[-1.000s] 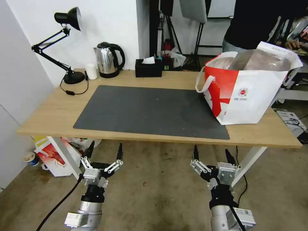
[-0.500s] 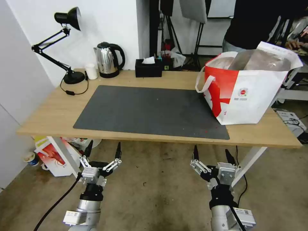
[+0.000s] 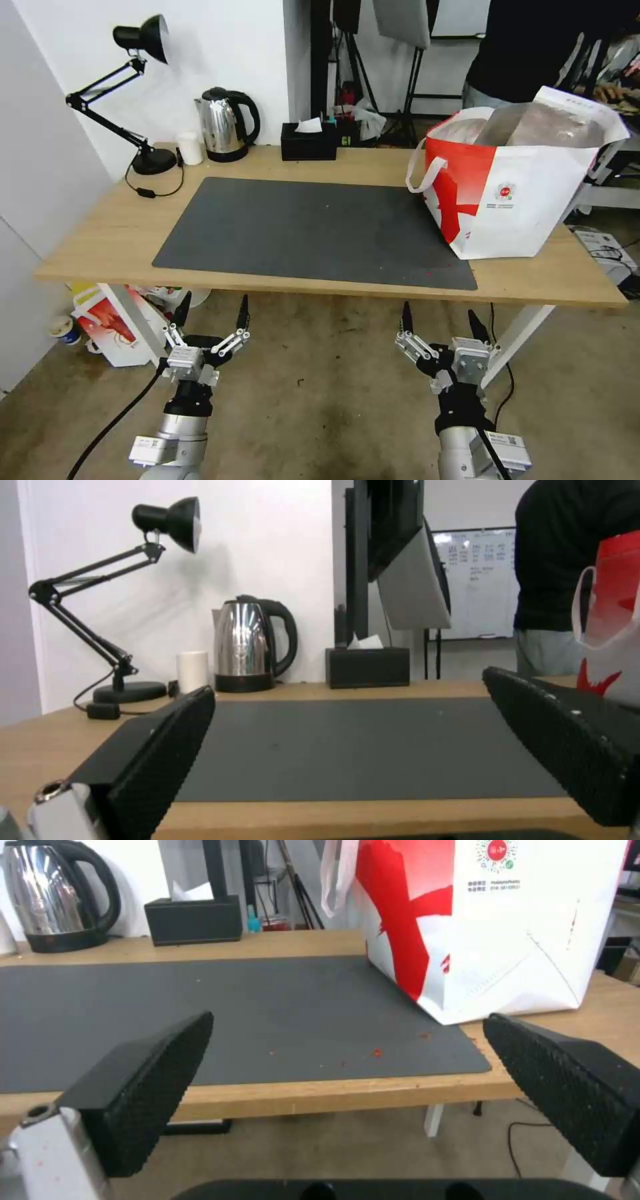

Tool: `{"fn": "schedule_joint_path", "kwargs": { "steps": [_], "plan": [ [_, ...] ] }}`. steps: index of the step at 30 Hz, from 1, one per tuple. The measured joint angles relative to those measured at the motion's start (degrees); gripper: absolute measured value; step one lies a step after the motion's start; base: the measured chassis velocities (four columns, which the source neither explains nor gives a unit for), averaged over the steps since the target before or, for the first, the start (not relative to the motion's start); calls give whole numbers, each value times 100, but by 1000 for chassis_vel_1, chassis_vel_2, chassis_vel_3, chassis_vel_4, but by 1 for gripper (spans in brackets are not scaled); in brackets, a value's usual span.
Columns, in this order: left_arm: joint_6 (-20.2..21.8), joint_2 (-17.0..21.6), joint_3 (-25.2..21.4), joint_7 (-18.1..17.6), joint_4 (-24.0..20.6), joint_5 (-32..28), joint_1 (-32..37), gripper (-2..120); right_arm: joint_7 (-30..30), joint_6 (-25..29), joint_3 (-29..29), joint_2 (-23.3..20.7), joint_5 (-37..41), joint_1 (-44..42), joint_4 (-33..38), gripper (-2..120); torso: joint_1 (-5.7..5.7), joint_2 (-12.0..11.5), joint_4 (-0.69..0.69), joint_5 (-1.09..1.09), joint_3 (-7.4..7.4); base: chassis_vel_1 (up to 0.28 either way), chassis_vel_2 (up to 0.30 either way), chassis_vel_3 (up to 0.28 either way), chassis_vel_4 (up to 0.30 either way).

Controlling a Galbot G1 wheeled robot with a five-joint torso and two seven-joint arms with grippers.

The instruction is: Pick up the trash from the table and place it into the takeout bag.

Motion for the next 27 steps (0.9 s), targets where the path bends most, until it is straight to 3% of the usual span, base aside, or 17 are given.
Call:
{"fn": "schedule_joint_path", "kwargs": {
  "steps": [27],
  "plan": [
    [4,-2,1,-5,5,6,4,100,0,0,0,0,0,0,0,100,0,0,0,0,0,0,0,0,0]
  ]
}}
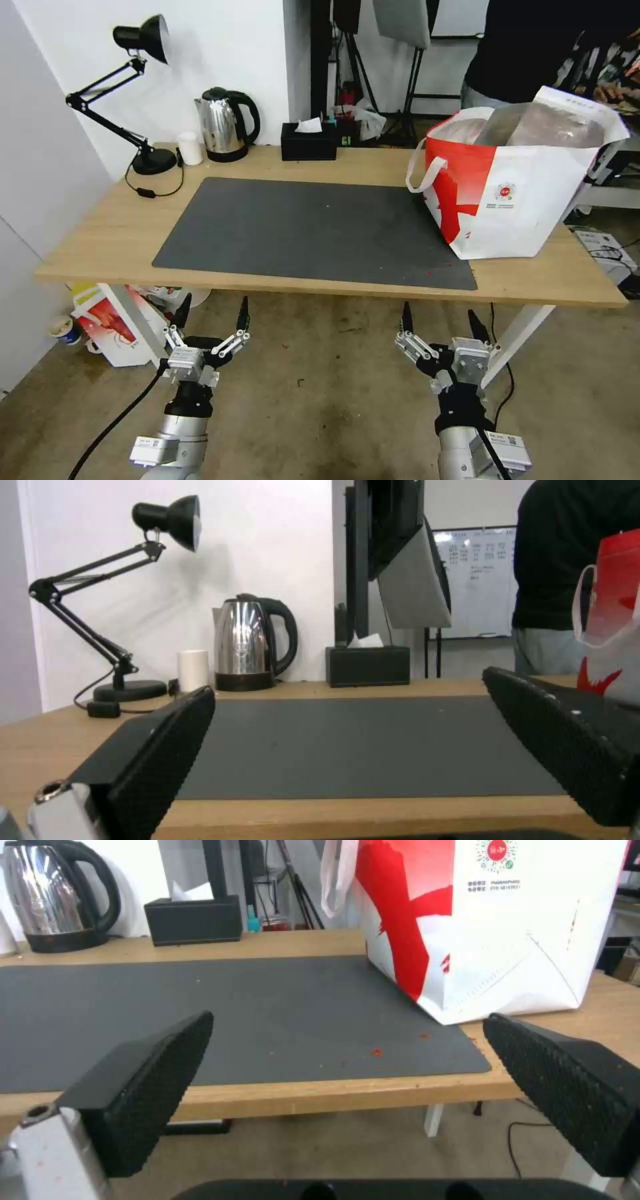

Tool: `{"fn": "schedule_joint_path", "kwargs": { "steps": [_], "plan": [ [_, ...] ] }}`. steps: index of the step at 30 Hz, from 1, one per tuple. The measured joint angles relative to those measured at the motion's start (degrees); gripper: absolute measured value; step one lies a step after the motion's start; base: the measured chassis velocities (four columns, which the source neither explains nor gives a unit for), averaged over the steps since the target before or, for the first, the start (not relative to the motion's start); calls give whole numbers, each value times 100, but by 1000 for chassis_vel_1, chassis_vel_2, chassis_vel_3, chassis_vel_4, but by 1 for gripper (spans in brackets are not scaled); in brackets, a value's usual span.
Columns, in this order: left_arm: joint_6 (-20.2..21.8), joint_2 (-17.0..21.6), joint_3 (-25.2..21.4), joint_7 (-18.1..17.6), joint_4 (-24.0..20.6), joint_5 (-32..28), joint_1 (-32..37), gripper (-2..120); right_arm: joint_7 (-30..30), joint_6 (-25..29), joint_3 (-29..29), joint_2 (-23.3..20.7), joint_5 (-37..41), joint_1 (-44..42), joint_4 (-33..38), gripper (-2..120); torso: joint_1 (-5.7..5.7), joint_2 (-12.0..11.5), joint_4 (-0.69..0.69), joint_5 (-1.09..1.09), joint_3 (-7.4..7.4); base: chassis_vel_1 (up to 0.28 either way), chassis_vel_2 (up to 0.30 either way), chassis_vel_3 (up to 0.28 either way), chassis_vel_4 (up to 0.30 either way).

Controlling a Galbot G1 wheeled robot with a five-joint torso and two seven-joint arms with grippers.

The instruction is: Pick up the trash from the table and place it into the takeout bag.

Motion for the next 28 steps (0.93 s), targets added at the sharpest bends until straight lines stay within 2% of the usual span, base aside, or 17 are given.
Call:
{"fn": "schedule_joint_path", "kwargs": {
  "steps": [28],
  "plan": [
    [-1,0,0,1,-1,4,0,100,0,0,0,0,0,0,0,100,-1,0,0,0,0,0,0,0,0]
  ]
}}
